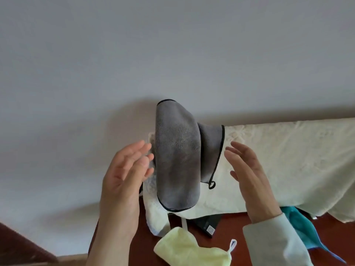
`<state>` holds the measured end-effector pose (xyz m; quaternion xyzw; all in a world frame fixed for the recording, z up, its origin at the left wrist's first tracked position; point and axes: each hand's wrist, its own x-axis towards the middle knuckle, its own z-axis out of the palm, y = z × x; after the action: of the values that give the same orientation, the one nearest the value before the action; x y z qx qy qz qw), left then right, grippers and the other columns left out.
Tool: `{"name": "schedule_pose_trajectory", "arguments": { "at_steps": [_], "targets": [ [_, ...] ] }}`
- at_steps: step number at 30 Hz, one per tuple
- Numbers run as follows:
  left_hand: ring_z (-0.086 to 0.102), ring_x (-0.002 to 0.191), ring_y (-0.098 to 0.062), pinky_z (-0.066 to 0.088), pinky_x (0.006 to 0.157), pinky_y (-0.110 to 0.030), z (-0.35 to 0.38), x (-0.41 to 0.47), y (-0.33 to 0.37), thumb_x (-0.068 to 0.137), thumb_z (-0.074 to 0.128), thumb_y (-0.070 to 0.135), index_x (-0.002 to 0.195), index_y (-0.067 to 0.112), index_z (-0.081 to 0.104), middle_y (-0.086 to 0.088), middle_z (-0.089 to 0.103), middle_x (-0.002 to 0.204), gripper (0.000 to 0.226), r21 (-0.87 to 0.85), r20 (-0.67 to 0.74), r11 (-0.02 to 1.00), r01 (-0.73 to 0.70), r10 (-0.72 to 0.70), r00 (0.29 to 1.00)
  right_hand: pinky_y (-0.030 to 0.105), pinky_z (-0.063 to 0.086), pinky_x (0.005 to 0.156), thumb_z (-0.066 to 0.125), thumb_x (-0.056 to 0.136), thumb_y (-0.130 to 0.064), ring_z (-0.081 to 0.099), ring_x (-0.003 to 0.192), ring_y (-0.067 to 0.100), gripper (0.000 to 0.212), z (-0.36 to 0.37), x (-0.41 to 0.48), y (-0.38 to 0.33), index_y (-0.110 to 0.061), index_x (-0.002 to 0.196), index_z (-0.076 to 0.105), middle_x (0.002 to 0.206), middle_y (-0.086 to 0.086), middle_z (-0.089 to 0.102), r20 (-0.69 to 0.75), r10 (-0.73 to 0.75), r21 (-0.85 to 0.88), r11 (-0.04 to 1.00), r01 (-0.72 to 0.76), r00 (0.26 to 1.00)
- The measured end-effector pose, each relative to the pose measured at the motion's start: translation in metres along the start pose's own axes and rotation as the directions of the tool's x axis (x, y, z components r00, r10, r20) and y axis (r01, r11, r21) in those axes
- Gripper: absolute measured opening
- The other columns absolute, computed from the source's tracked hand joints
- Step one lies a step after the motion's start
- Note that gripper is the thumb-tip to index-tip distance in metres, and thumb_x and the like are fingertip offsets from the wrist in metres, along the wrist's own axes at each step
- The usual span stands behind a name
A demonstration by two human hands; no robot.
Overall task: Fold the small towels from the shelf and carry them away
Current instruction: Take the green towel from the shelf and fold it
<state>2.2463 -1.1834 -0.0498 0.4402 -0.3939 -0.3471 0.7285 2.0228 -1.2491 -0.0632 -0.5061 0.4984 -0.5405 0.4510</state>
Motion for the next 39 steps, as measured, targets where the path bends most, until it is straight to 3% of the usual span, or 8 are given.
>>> {"name": "schedule_pose_trajectory", "arguments": {
  "at_steps": [4,9,18,25,29,32,35,39],
  "targets": [
    [0.071,0.111,-0.017,0.052,0.089,-0.034,-0.002,-0.010,0.003,0.078,0.072,0.033,0.115,0.027,0.071,0.000,0.075,0.122,0.036,0.070,-0.060,0.997,-0.023,0.028,0.998,0.029,0.047,0.101,0.069,0.093,-0.038,0.063,0.102,-0.015,0.038,0.005,0.016,0.007,-0.041,0.130,0.058,0.114,-0.025,0.071,0.061,0.055,0.029,0.998,-0.057,0.997],
    [0.072,0.109,-0.017,0.051,0.089,-0.035,0.003,-0.022,0.000,0.080,0.070,0.031,0.110,0.033,0.074,-0.001,0.075,0.122,0.031,0.097,-0.129,0.995,-0.023,0.036,0.991,0.002,0.047,0.066,0.063,0.098,-0.016,0.068,0.085,-0.014,0.024,0.008,0.024,0.004,-0.024,0.120,0.069,0.095,-0.023,0.077,0.163,-0.008,0.112,0.994,-0.011,0.987],
    [0.071,0.113,-0.020,0.049,0.091,-0.038,0.031,-0.032,0.007,0.073,0.071,0.042,0.108,0.035,0.075,-0.001,0.075,0.121,0.036,0.123,-0.158,0.992,-0.036,0.055,0.986,0.032,0.056,0.098,0.049,0.103,-0.004,0.070,0.115,0.022,0.033,0.002,0.025,-0.030,-0.014,0.127,0.069,0.118,0.007,0.076,0.341,-0.159,0.294,0.954,0.055,0.926],
    [0.070,0.117,-0.019,0.051,0.093,-0.039,0.060,-0.047,0.017,0.079,0.071,0.035,0.113,0.034,0.073,0.003,0.074,0.125,0.035,0.164,-0.106,0.985,-0.053,0.071,0.992,0.019,0.053,0.093,0.053,0.100,0.001,0.069,0.114,0.008,0.040,-0.014,0.010,-0.067,-0.026,0.125,0.071,0.119,-0.008,0.076,0.482,-0.317,0.368,0.919,0.140,0.817],
    [0.070,0.116,-0.014,0.052,0.096,-0.041,0.077,-0.059,0.024,0.080,0.070,0.031,0.110,0.040,0.073,0.009,0.074,0.122,0.032,0.213,-0.087,0.975,-0.067,0.087,0.992,0.013,0.049,0.084,0.056,0.097,-0.007,0.067,0.097,0.001,0.042,-0.024,0.001,-0.071,-0.040,0.111,0.077,0.100,-0.013,0.075,0.523,-0.374,0.315,0.920,0.234,0.766],
    [0.068,0.117,-0.009,0.051,0.097,-0.035,0.090,-0.073,0.024,0.076,0.069,0.040,0.116,0.039,0.071,0.013,0.073,0.124,0.040,0.281,-0.043,0.956,-0.079,0.095,0.995,0.014,0.049,0.086,0.053,0.091,-0.010,0.065,0.097,0.005,0.042,-0.035,-0.008,-0.071,-0.041,0.106,0.077,0.102,-0.005,0.075,0.580,-0.369,0.305,0.925,0.227,0.726],
    [0.066,0.118,-0.003,0.052,0.092,-0.023,0.100,-0.085,0.019,0.082,0.067,0.027,0.122,0.037,0.068,0.017,0.071,0.126,0.041,0.332,0.023,0.941,-0.065,0.061,0.998,0.019,0.051,0.079,0.050,0.089,-0.010,0.059,0.085,0.021,0.042,-0.051,-0.014,-0.069,-0.036,0.108,0.076,0.096,0.018,0.064,0.645,-0.344,0.295,0.936,0.193,0.682],
    [0.058,0.130,-0.005,0.047,0.109,-0.040,0.114,-0.098,0.012,0.090,0.062,0.017,0.128,0.047,0.063,0.018,0.066,0.134,0.049,0.432,0.148,0.902,-0.012,-0.058,0.987,0.025,0.053,0.064,0.044,0.086,-0.001,0.052,0.071,0.029,0.045,-0.069,-0.022,-0.070,-0.026,0.110,0.074,0.081,0.025,0.050,0.732,-0.314,0.340,0.937,0.075,0.605]
  ]
}}
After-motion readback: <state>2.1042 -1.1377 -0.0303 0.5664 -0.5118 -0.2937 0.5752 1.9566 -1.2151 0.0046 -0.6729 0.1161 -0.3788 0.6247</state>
